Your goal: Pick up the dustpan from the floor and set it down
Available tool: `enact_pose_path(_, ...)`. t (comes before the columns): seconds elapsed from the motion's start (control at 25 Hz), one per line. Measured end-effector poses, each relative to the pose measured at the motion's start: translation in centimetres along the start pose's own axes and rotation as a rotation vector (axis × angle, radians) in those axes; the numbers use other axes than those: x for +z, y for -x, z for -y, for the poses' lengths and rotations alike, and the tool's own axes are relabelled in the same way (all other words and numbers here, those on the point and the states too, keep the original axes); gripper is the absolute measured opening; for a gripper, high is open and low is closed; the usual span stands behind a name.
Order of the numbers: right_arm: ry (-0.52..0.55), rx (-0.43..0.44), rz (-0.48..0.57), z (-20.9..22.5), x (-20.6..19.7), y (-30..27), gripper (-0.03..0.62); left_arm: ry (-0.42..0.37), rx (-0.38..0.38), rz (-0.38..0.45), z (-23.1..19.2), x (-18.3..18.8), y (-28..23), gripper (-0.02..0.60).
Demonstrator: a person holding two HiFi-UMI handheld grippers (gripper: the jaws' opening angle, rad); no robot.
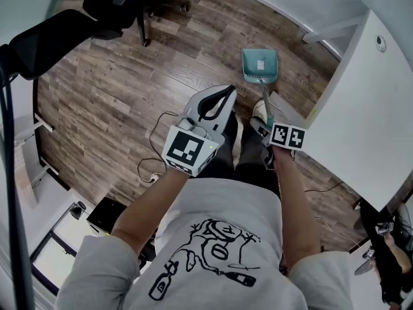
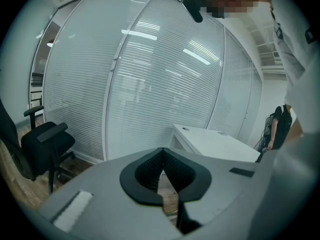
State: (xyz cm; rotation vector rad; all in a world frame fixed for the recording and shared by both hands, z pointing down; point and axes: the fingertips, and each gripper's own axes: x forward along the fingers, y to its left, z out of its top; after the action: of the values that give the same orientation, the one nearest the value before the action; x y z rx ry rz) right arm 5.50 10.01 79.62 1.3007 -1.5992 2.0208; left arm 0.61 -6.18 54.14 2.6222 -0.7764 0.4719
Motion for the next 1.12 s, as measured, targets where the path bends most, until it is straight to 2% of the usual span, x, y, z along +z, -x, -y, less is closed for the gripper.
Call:
enact_pose_path(0.28, 0.133, -0.170, 0.003, 0.8, -0.3, 1.5, 0.305, -0.005, -0.011, -0.003, 0.2, -0.2, 0.9, -0.005)
enact_pose_path(0.52, 0.203, -0.229, 0.016, -0.4, -0.4, 2.3, 0.305, -0.015, -0.011, 0.006, 0.2, 0.2, 2.0, -0.005)
enact_pose_path(0.76, 0.297, -0.285, 0.082, -2.0, 1.1, 4.9, 0.305, -0.020, -0.016, 0.014, 0.7, 1.1, 3.1, -0.005)
enact_pose_path(0.92, 0.409, -0.268, 0.181, -5.8, 3.5, 8.6, 0.305, -0.026, -0.018, 0.035, 1.1, 2.8, 4.1, -0.005)
enact_pose_path(1.12, 0.530, -0.180, 0.343, -12.3, 6.6, 14.8, 0.305, -0.020, -0.023, 0.061, 2.3, 5.2, 5.5, -0.005)
